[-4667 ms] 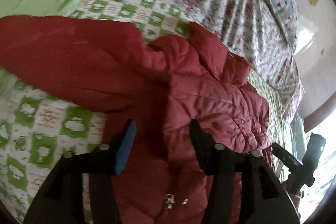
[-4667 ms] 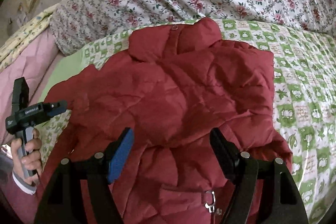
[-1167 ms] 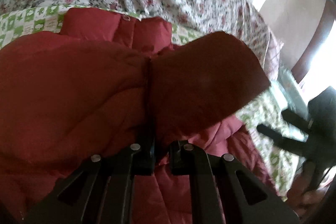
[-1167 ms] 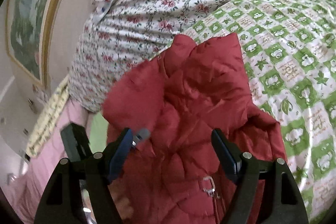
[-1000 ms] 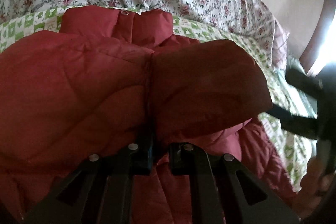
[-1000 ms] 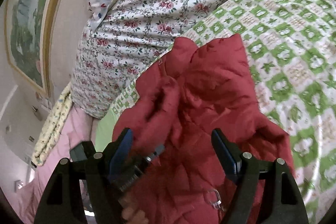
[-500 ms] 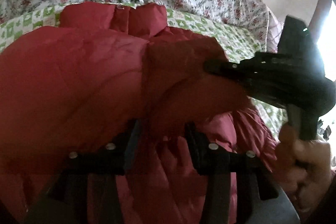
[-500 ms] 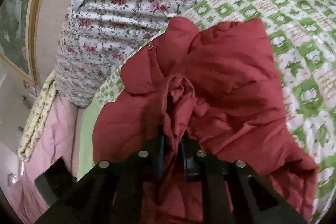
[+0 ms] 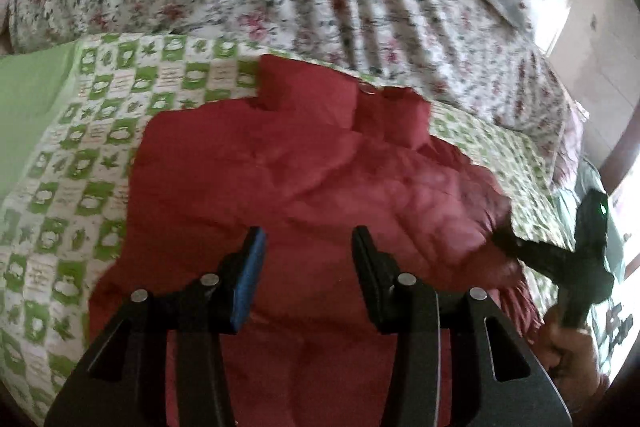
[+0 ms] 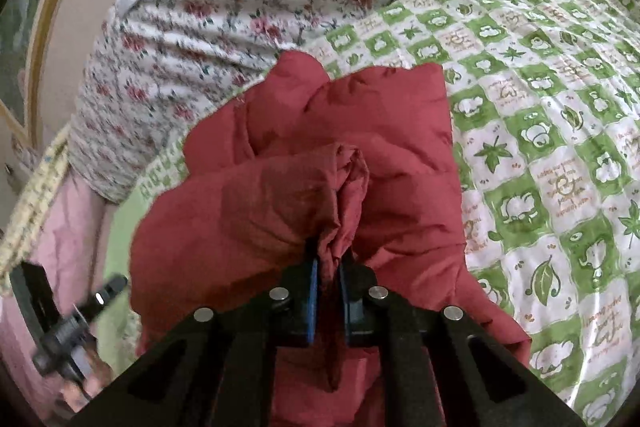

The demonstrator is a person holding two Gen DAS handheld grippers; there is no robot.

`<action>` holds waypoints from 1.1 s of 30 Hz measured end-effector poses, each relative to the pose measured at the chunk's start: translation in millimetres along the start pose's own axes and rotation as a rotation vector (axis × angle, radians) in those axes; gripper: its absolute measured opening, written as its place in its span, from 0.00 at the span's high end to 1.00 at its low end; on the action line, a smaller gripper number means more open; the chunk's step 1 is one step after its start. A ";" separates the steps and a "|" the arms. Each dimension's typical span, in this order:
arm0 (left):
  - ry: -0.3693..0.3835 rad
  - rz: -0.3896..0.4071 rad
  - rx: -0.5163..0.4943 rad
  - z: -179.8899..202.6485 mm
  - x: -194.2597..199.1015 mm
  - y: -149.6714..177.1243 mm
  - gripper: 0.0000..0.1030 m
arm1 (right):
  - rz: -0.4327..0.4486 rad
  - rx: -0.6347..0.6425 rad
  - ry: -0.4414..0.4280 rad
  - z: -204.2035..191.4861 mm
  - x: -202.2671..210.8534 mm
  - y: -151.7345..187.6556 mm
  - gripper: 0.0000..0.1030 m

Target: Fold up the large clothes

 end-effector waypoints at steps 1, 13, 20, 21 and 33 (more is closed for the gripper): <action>-0.004 -0.015 0.002 -4.0 -5.9 -1.8 0.58 | -0.002 0.005 0.006 0.4 -0.5 0.6 0.92; -0.055 -0.122 -0.018 -25.7 -50.0 12.7 0.58 | 0.173 0.185 0.127 -45.4 55.7 -5.2 0.75; -0.048 -0.128 -0.042 -27.6 -50.5 13.4 0.58 | 0.007 0.299 0.186 -65.3 -1.3 8.7 0.67; -0.042 -0.131 -0.039 -29.2 -49.7 12.3 0.58 | -0.021 0.294 0.212 -58.3 -10.0 12.1 0.67; -0.085 -0.134 -0.010 -53.4 -48.3 12.7 0.58 | -0.035 0.278 0.233 -43.2 -18.3 21.7 0.70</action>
Point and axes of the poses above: each gripper's, at about its wrist camera, not at the fingertips, and x roughly against the way its jaws point, z to its right, y to its underside, the point moved 2 cm from there along -x, roughly the way its jaws point, and after that the axes turned 7 degrees about x, right-handed, at the moved point
